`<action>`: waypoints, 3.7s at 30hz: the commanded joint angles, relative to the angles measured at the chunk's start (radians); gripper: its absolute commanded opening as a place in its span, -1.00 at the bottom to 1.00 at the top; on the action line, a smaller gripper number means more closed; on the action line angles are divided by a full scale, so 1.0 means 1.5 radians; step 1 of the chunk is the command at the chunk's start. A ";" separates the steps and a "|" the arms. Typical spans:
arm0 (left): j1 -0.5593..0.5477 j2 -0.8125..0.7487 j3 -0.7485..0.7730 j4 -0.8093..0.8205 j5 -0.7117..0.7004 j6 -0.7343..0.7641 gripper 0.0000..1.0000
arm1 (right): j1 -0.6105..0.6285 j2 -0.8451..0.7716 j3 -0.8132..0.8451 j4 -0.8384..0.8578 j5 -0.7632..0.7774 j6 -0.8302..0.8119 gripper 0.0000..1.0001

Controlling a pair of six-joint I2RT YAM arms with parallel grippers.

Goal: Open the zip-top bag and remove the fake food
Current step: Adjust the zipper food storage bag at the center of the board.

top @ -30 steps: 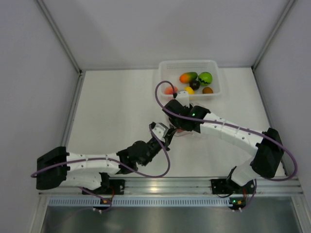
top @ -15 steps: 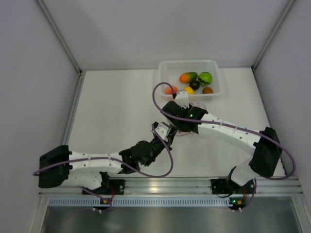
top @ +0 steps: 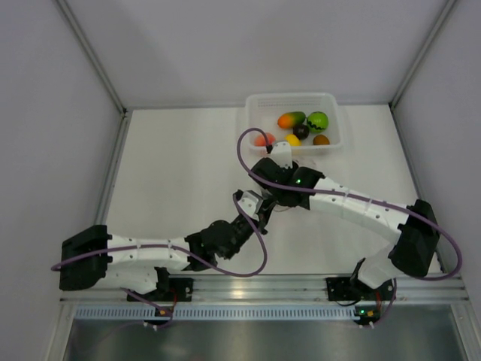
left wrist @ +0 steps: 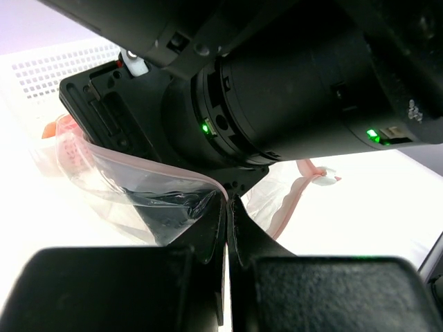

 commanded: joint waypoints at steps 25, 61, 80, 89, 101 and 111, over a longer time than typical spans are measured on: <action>0.003 0.053 -0.002 0.025 -0.096 -0.005 -1.00 | 0.031 -0.103 -0.012 -0.005 0.011 -0.022 -1.00; 0.002 0.003 -0.022 0.026 -0.059 -0.042 -1.00 | 0.002 -0.081 -0.031 0.036 -0.032 -0.053 -1.00; -0.029 -0.026 -0.014 0.025 -0.072 -0.040 -1.00 | 0.050 0.007 0.033 -0.048 0.057 -0.009 -1.00; -0.054 -0.042 -0.023 0.027 -0.104 -0.056 -1.00 | 0.003 0.014 0.006 -0.042 0.064 0.032 -1.00; -0.055 -0.053 -0.013 0.025 -0.136 -0.014 -1.00 | 0.001 0.043 0.019 -0.035 0.033 0.008 -1.00; -0.055 -0.040 0.006 -0.022 -0.203 -0.015 -1.00 | 0.028 0.078 0.036 -0.029 -0.013 -0.019 -1.00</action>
